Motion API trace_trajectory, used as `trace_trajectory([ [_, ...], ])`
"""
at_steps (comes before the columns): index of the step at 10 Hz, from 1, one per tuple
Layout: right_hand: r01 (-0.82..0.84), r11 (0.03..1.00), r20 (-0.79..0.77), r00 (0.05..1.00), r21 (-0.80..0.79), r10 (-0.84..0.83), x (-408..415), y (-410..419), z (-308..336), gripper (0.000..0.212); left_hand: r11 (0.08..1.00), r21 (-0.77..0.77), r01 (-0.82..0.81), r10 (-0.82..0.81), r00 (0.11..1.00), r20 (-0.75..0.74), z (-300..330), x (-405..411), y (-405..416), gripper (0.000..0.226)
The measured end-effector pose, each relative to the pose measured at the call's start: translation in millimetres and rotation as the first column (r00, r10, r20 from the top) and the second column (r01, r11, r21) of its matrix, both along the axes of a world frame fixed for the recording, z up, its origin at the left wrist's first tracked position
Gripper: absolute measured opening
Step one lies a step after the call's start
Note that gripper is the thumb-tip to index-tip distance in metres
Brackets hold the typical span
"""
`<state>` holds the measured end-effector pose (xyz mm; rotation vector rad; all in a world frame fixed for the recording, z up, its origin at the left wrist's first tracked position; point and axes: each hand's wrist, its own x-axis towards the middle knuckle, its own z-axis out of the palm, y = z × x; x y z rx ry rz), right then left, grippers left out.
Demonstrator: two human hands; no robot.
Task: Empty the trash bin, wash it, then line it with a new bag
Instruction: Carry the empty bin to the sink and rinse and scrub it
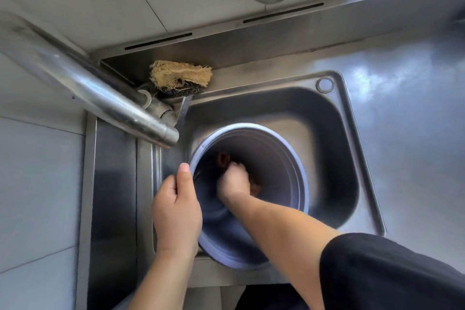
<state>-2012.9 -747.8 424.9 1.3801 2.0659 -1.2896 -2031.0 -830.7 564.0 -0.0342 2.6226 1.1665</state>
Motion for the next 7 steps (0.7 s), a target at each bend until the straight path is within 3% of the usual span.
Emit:
trace_trajectory([
  [1, 0.375, 0.897, 0.033, 0.925, -0.233, -0.378, -14.0, -15.6, -12.1, 0.042, 1.000, 0.001, 0.002, -0.002, 1.000, 0.006, -1.2, 3.3, -4.1, 0.059],
  [2, 0.469, 0.831, 0.192, 0.882, -0.298, -0.429, -30.3, -19.4, -23.0, 0.050, 1.000, 0.010, -0.015, 0.014, 1.000, 0.025, -3.3, 2.7, -14.7, 0.061],
  [3, 0.371, 0.881, 0.223, 0.923, -0.292, -0.315, -51.5, -26.8, -23.6, 0.055, 0.999, 0.022, -0.035, 0.034, 0.998, 0.043, -3.9, -1.0, -22.6, 0.061],
  [4, 0.164, 0.967, 0.069, 0.986, -0.196, -0.153, -66.6, -37.6, -28.4, 0.054, 1.000, 0.015, -0.019, 0.018, 0.998, 0.066, -4.0, -3.1, -22.2, 0.060],
  [5, 0.010, 0.982, 0.020, 1.000, -0.190, -0.006, -67.8, -49.1, -28.9, 0.049, 0.999, 0.033, -0.042, 0.039, 0.995, 0.090, -4.4, -5.2, -21.7, 0.059],
  [6, 0.023, 0.969, -0.242, 0.967, -0.247, -0.084, -45.1, -59.7, -13.7, 0.042, 0.997, 0.041, -0.062, 0.057, 0.994, 0.097, -3.4, -5.7, -19.0, 0.056],
  [7, -0.344, 0.919, -0.323, 0.907, -0.192, 0.272, -25.5, -59.8, -10.2, 0.040, 0.997, 0.041, -0.067, 0.063, 0.994, 0.094, -1.4, -6.2, -14.8, 0.052],
])
